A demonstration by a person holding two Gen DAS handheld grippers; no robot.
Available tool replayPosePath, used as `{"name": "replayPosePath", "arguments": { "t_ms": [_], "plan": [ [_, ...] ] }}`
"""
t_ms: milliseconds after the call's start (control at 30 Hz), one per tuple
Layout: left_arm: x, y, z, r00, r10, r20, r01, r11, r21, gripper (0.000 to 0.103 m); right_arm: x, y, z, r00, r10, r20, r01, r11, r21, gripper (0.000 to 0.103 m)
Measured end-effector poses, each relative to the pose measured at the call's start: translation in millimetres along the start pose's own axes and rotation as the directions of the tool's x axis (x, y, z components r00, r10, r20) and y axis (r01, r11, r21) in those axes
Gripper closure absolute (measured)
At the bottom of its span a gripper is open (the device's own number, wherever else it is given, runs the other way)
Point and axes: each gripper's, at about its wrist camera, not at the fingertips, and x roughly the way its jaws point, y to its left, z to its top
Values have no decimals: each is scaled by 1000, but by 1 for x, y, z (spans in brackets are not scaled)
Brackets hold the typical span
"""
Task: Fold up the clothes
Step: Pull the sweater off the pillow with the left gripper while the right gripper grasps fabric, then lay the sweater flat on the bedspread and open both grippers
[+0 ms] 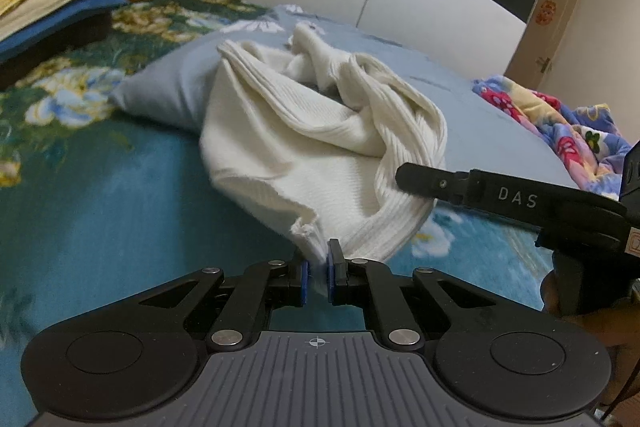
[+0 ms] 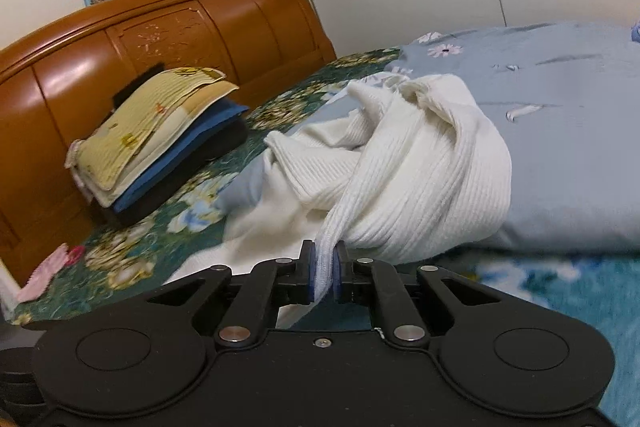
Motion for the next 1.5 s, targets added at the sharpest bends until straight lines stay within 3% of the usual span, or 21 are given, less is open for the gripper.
{"name": "replayPosePath", "arguments": {
  "t_ms": [267, 600, 967, 1400, 1500],
  "plan": [
    [-45, -10, -44, 1000, -8, 6, 8, 1000, 24, 96, -48, 18, -36, 999, 48, -13, -47, 997, 55, 94],
    [-77, -12, -68, 999, -8, 31, 11, 997, -82, 97, -86, 31, -58, 999, 26, -35, -22, 994, 105, 94],
    [-129, -11, -114, 999, -24, 35, 30, 987, -159, 97, -134, 45, -93, 995, 64, -78, -56, 993, 100, 94],
    [-167, -32, -173, 999, -34, 9, 35, 990, -139, 97, -194, 45, -149, 989, 119, -87, -101, 977, 188, 94],
    [-170, -36, -183, 999, -51, -3, 50, 988, -144, 97, -205, 46, -161, 984, 145, -102, -124, 973, 192, 100]
  ]
}}
